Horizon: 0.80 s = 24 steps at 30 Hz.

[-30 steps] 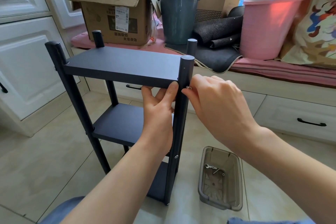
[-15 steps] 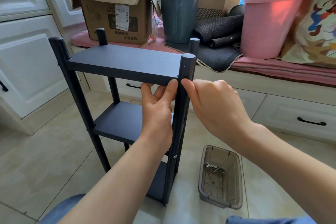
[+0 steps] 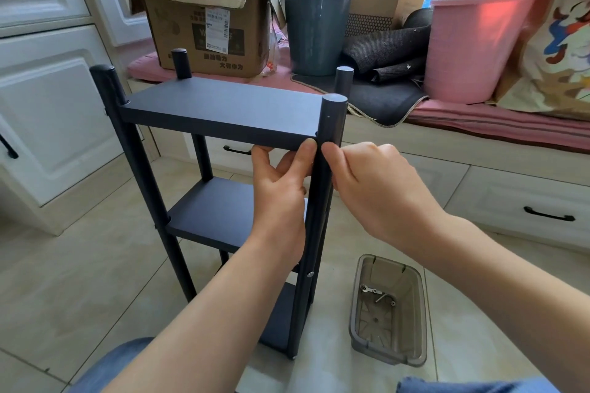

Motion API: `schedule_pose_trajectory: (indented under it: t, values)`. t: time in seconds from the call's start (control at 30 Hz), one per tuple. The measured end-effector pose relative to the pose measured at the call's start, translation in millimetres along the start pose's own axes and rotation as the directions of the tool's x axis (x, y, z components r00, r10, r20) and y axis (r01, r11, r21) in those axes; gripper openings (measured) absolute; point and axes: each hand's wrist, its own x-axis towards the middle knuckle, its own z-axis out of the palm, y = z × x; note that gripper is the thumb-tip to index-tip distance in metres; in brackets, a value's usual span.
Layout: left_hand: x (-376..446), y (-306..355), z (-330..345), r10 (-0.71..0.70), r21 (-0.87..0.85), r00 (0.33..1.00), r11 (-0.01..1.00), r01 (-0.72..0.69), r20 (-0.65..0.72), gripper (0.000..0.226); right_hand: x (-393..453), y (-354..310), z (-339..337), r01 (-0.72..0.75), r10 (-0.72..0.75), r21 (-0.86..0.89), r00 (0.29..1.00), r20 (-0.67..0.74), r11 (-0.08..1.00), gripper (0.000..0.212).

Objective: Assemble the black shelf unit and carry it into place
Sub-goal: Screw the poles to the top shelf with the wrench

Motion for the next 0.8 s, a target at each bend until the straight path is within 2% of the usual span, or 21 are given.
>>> schedule_pose_trajectory:
  t: [0.13,0.3,0.4,0.5,0.7,0.8]
  values:
    - [1.1,1.3,0.0,-0.001,-0.002,1.0,1.0,0.001,-0.001,0.04,-3.0,-2.3,-4.5,0.073,-0.091,-0.132,0.986,-0.136,0.989,0.036]
    - [1.5,-0.2,-0.2,0.007,0.015,1.0,1.0,-0.007,-0.004,0.034,-0.8,-0.9,-3.7,0.055,-0.062,-0.109,0.996,-0.065,0.992,0.049]
    - [0.8,0.8,0.1,0.011,0.023,1.0,1.0,-0.011,-0.003,0.037,-3.1,-0.5,-6.3,0.07,-0.084,-0.116,0.989,-0.12,0.991,0.042]
    - [1.9,1.6,0.4,0.017,0.011,1.0,1.0,-0.016,-0.011,0.039,-2.1,-1.9,-6.4,0.106,-0.122,-0.136,0.986,-0.115,0.985,0.031]
    - [2.0,0.2,1.8,0.019,0.048,1.0,0.999,-0.019,-0.017,0.039,-5.9,1.0,-7.6,0.115,-0.131,-0.159,0.986,-0.1,0.981,0.042]
    - [2.7,0.8,1.7,0.023,0.047,1.0,0.999,-0.022,-0.02,0.04,-5.5,1.2,-8.8,0.125,-0.145,-0.152,0.981,-0.127,0.98,0.034]
